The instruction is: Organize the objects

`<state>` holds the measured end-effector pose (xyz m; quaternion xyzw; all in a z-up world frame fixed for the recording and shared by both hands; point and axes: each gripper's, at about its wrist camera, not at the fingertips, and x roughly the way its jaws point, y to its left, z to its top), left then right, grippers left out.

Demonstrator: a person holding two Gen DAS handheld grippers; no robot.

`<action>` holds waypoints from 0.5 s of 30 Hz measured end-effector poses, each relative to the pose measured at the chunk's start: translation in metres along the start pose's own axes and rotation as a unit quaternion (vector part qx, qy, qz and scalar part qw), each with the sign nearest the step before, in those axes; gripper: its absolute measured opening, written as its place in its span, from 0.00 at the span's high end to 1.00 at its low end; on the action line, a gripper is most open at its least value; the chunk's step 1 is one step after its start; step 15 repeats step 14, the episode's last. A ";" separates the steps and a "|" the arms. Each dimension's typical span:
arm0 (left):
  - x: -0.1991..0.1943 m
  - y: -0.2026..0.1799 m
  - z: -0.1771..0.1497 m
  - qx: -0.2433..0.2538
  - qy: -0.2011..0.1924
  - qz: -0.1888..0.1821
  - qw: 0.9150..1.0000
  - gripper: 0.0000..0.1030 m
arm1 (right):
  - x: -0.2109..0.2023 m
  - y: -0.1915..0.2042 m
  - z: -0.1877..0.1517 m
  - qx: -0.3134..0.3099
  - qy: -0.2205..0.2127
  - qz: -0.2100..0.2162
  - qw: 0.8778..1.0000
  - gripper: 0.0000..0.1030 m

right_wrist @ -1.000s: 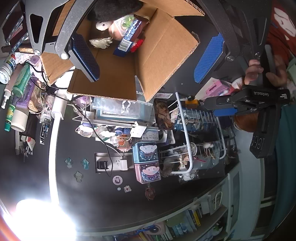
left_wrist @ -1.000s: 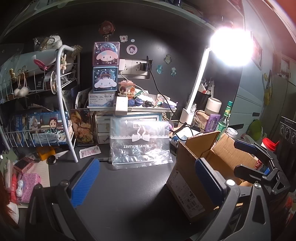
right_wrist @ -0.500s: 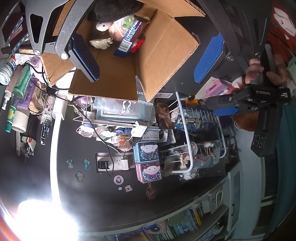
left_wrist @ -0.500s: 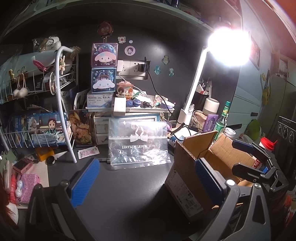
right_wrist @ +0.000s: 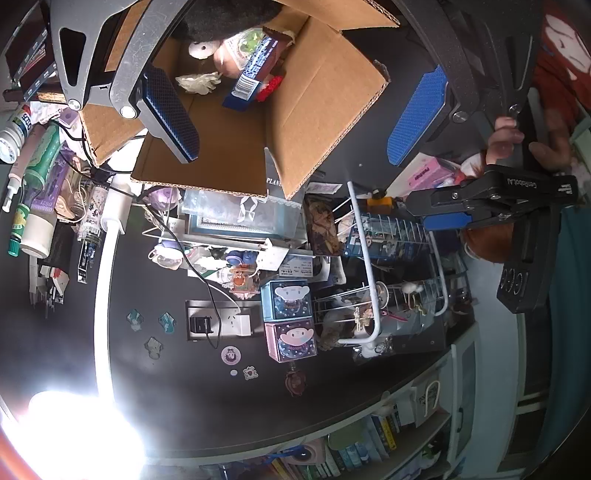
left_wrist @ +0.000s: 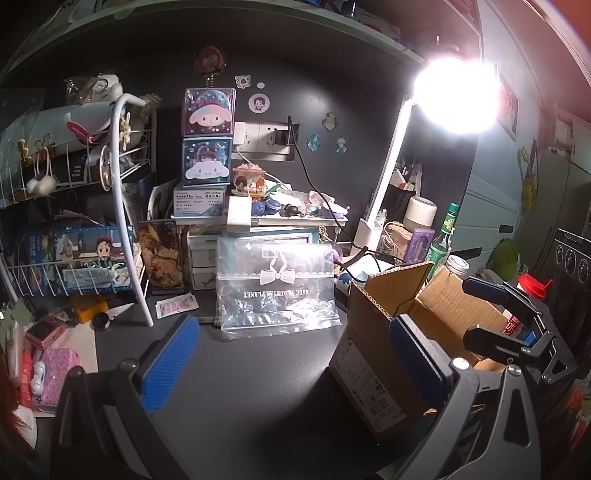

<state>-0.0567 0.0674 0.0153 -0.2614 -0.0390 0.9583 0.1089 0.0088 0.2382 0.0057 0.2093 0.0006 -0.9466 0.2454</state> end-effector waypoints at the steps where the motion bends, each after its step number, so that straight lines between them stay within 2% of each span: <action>1: 0.000 0.000 0.000 0.000 0.000 -0.001 1.000 0.01 | 0.000 0.000 0.000 0.000 0.000 0.000 1.000 0.01; 15: 0.000 0.001 0.002 -0.003 -0.005 -0.006 1.000 0.01 | 0.001 0.001 0.000 0.000 -0.001 -0.001 1.000 0.01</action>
